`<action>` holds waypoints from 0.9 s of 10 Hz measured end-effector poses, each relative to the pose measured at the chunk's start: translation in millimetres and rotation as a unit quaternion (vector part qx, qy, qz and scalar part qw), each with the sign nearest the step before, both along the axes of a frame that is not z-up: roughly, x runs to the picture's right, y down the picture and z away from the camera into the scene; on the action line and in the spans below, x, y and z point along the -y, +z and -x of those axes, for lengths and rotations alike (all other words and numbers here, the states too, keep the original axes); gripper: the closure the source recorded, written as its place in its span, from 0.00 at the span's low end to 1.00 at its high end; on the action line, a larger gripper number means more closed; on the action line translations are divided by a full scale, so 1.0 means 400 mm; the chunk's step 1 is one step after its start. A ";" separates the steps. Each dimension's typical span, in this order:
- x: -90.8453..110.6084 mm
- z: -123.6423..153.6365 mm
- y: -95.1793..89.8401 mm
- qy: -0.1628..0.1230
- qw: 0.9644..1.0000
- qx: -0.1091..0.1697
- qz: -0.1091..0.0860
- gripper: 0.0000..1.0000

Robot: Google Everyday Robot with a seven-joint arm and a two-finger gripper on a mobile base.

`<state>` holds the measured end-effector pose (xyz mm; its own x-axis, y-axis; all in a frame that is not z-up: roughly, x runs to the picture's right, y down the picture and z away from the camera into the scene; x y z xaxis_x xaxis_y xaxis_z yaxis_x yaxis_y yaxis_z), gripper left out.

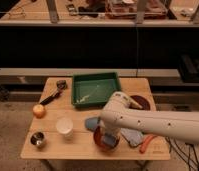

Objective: Wipe red bowl with sponge

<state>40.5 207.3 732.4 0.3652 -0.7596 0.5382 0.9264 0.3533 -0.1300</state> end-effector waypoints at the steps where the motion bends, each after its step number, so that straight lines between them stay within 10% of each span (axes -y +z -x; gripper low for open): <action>1: 0.010 0.021 0.018 0.001 1.000 0.008 -0.003 1.00; 9: -0.005 0.125 -0.016 -0.033 0.998 0.056 0.016 1.00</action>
